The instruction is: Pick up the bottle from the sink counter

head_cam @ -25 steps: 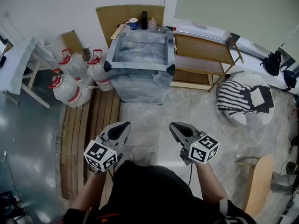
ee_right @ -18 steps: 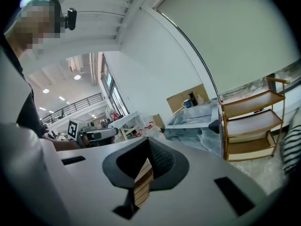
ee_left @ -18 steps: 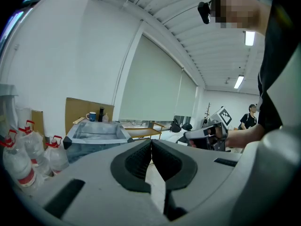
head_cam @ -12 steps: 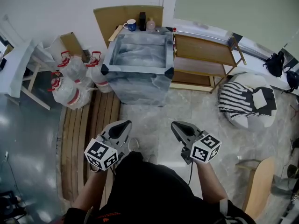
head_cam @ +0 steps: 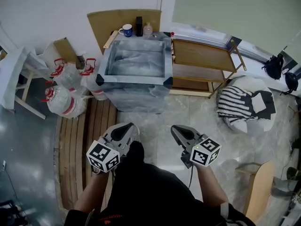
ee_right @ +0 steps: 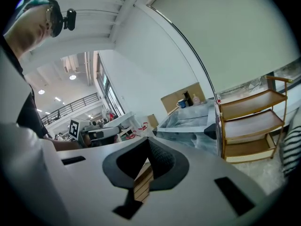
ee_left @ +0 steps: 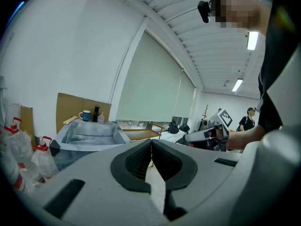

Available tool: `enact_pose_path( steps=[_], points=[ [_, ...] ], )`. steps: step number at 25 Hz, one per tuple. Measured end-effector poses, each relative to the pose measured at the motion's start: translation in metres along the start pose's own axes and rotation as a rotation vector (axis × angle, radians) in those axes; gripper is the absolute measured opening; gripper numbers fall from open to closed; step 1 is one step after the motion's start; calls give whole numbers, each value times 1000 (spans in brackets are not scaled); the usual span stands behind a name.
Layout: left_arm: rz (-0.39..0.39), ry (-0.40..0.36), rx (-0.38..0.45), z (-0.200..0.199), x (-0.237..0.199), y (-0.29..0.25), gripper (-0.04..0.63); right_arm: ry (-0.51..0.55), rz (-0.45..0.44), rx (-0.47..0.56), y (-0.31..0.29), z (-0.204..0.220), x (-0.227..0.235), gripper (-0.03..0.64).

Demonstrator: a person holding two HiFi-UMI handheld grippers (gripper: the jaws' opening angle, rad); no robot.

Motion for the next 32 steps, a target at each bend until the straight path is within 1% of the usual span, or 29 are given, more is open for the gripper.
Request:
enact_pose_path(
  steps=[3, 6, 15, 19, 22, 26, 32],
  points=[
    [13, 6, 1, -4, -30, -14, 20, -8, 7, -19, -25, -5, 10, 3],
    [16, 20, -1, -9, -71, -31, 20, -22, 20, -27, -59, -14, 26, 3],
    [32, 42, -5, -44, -199, -80, 20, -38, 50, -61, -177, -72, 70, 3],
    [50, 23, -23, -60, -247, -99, 20, -51, 64, -77, -225, -95, 88, 4],
    [60, 26, -35, -69, -282, -116, 20, -61, 66, -79, -262, -110, 101, 3],
    [71, 26, -38, -81, -319, -137, 20, -74, 62, -84, -303, -126, 115, 3],
    [79, 25, -51, -90, -352, -154, 20, -83, 67, -102, -337, -139, 133, 3]
  ],
)
Point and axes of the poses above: the fingertips, and each gripper's own axes: y backward along the fingers, x to its right, z out of its underside, the point moved 4 cm from there along y, backward along the fingers, and after that the axes turned 1 degree about x, right-handed, at the moved point
